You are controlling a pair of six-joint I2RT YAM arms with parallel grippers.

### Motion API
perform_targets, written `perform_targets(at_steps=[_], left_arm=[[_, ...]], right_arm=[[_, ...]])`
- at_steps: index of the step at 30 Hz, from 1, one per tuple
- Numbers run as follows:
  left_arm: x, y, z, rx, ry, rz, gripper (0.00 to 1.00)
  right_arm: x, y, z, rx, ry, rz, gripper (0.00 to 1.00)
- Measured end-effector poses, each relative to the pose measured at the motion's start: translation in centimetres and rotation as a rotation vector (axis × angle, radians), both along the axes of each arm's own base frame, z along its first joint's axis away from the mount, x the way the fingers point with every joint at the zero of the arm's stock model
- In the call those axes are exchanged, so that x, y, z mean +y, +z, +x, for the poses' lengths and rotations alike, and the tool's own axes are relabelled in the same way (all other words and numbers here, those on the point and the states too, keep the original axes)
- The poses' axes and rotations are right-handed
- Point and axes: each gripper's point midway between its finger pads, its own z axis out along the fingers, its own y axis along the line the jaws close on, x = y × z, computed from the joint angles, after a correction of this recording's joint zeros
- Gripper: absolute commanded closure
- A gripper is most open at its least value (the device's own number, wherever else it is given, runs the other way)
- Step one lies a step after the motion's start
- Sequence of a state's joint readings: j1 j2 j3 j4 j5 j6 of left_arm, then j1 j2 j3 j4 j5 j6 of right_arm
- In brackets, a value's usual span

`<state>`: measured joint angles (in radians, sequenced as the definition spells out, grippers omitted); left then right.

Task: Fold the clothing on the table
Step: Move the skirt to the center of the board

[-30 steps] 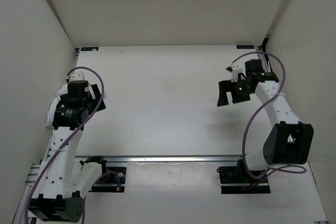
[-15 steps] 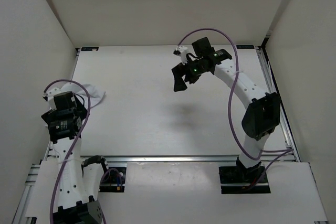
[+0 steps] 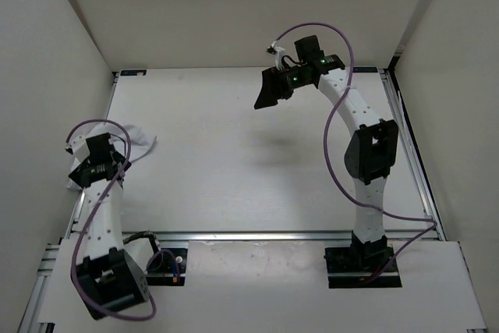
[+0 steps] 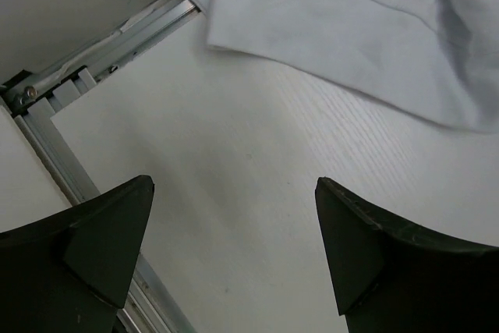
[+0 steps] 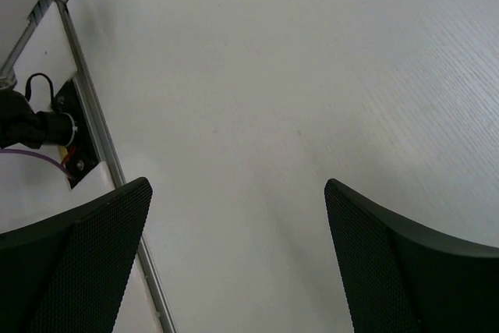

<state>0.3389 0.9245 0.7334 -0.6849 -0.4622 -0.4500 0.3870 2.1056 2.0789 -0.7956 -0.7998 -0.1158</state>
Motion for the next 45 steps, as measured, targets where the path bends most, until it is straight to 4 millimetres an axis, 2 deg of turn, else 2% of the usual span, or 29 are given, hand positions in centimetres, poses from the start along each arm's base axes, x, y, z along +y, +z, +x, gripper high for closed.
perform_targets(at_steps=[2, 4, 7, 9, 11, 14, 16, 18, 23, 26, 29, 31, 33, 35, 36, 37, 38, 39, 42, 45], left_arm=[[0.5, -1.4, 0.5, 0.057, 0.03, -0.018, 0.01], [1.0, -2.0, 1.3, 0.067, 0.06, -0.04, 0.02], [2.5, -1.7, 2.2, -0.037, 0.168, -0.091, 0.01], [4.0, -1.4, 2.0, -0.121, 0.279, -0.122, 0.01], [5.3, -1.4, 1.4, -0.204, 0.369, -0.14, 0.01], [6.1, -2.5, 0.0, -0.282, 0.47, -0.18, 0.02], [6.0, -3.7, -0.4, -0.292, 0.506, -0.21, 0.05], [5.7, -5.1, -0.3, -0.284, 0.514, -0.24, 0.05], [6.2, -7.4, 0.8, -0.262, 0.525, -0.279, 0.04], [6.7, -8.6, 1.6, -0.236, 0.528, -0.291, 0.09], [7.4, -9.4, 2.5, -0.225, 0.529, -0.298, 0.16], [7.7, -9.6, 3.2, -0.223, 0.523, -0.298, 0.23], [8.0, -9.7, 3.9, -0.22, 0.512, -0.294, 0.25], [8.3, -9.8, 4.6, -0.222, 0.501, -0.292, 0.36], [8.4, -9.9, 4.8, -0.222, 0.497, -0.291, 0.57], [8.5, -9.9, 5.2, -0.227, 0.495, -0.292, 0.68], [8.5, -10.0, 5.5, -0.222, 0.486, -0.291, 0.89], [8.5, -9.9, 5.8, -0.225, 0.481, -0.293, 1.0], [8.1, -9.4, 7.1, -0.221, 0.438, -0.289, 1.0], [6.8, -8.0, 9.5, -0.224, 0.339, -0.277, 1.0]], right_arm=[[-1.3, -0.2, 1.5, 0.021, -0.025, 0.014, 0.04], [-3.6, -0.3, 4.2, 0.036, -0.081, 0.031, 0.04], [-8.8, -0.7, 9.2, 0.031, -0.203, 0.046, 0.05], [-12.2, -1.4, 11.5, 0.034, -0.275, 0.044, 0.04], [-15.5, -2.4, 12.7, 0.049, -0.341, 0.025, 0.02], [-18.5, -3.5, 12.9, 0.061, -0.391, -0.022, 0.01], [-19.1, -3.9, 12.8, 0.052, -0.391, -0.057, 0.01], [-18.7, -4.4, 12.4, 0.031, -0.365, -0.097, 0.01], [-16.6, -5.8, 10.7, 0.015, -0.276, -0.195, 0.01], [-15.6, -6.1, 9.9, 0.014, -0.241, -0.222, 0.01], [-16.3, -6.3, 10.1, 0.011, -0.257, -0.244, 0.01], [-17.4, -6.5, 10.5, 0.01, -0.282, -0.261, 0.01], [-18.3, -6.6, 10.7, 0.01, -0.304, -0.275, 0.0], [-19.2, -6.7, 11.0, 0.012, -0.325, -0.287, 0.01], [-19.5, -6.8, 11.0, 0.013, -0.334, -0.291, 0.01], [-19.7, -6.8, 11.1, 0.015, -0.339, -0.295, 0.01], [-19.8, -6.9, 11.1, 0.017, -0.343, -0.298, 0.01], [-19.7, -6.9, 11.1, 0.019, -0.347, -0.3, 0.01], [-19.2, -6.8, 11.2, 0.019, -0.35, -0.301, 0.01], [-18.7, -6.8, 11.2, 0.024, -0.354, -0.297, 0.01]])
